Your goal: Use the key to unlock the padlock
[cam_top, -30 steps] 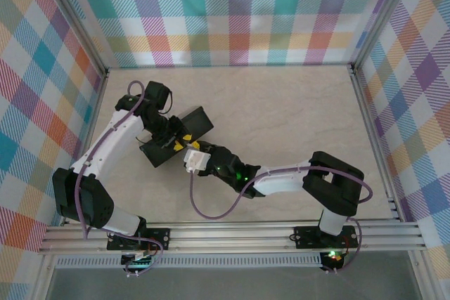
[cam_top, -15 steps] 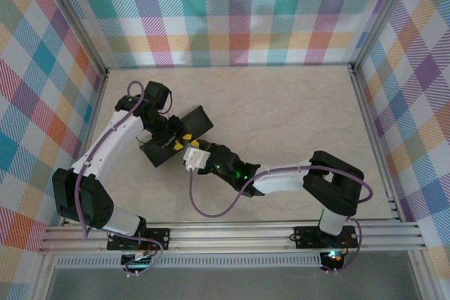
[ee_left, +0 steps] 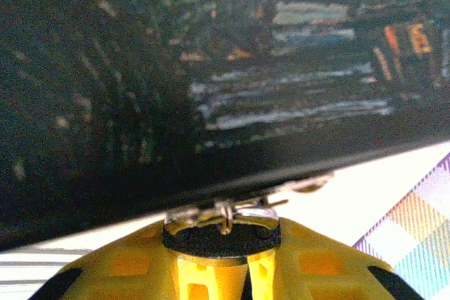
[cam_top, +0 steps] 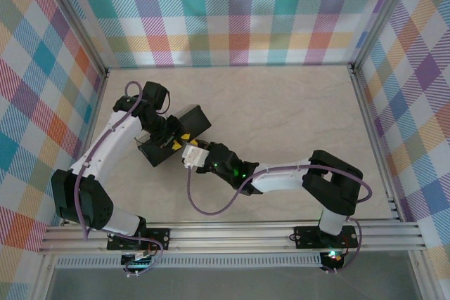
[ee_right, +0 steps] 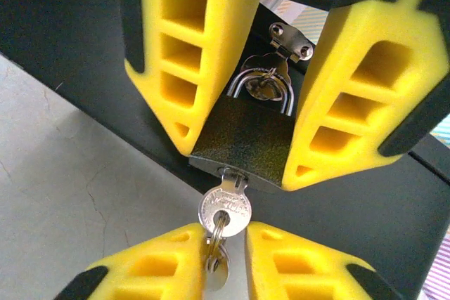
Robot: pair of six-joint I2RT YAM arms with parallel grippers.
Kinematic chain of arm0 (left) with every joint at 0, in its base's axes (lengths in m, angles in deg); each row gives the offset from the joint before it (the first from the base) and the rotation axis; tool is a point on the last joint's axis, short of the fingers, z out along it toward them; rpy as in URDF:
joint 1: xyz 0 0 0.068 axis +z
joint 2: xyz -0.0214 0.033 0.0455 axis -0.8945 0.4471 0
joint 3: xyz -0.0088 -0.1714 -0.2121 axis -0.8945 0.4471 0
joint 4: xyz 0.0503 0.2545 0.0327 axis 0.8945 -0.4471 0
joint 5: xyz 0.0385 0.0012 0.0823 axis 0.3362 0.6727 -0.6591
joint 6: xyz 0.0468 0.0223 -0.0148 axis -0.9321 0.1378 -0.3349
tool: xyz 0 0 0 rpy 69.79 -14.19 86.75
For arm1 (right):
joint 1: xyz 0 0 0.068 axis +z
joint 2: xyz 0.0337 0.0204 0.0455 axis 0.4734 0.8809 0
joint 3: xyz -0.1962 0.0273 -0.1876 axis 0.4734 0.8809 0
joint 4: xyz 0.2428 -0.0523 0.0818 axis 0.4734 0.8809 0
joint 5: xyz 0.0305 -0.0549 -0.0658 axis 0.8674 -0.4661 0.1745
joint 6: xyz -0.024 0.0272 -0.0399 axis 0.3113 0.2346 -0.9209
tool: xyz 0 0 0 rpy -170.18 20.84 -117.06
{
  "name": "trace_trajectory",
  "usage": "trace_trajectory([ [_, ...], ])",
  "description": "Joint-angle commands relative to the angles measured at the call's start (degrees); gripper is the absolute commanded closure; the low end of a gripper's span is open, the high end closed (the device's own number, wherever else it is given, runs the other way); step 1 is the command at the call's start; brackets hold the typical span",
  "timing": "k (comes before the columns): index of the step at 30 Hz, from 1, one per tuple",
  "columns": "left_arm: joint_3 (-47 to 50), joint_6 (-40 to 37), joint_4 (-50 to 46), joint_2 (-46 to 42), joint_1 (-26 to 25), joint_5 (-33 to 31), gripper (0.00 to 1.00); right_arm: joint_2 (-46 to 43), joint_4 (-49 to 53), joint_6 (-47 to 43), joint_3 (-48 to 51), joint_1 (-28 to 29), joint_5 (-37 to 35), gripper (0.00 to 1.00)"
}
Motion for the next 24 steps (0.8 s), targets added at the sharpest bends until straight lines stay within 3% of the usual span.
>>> trace_trajectory([
  [1, 0.33, -0.30, 1.36, -1.96, 0.15, 2.88, 1.00, 0.69, -2.36, 1.52, -3.14, 0.10, 0.86, 0.76],
  [24, 0.87, -0.60, 0.48, -2.49, 0.15, 2.88, 1.00, 3.24, -3.86, 2.36, -6.06, 0.86, -1.40, 0.79],
])
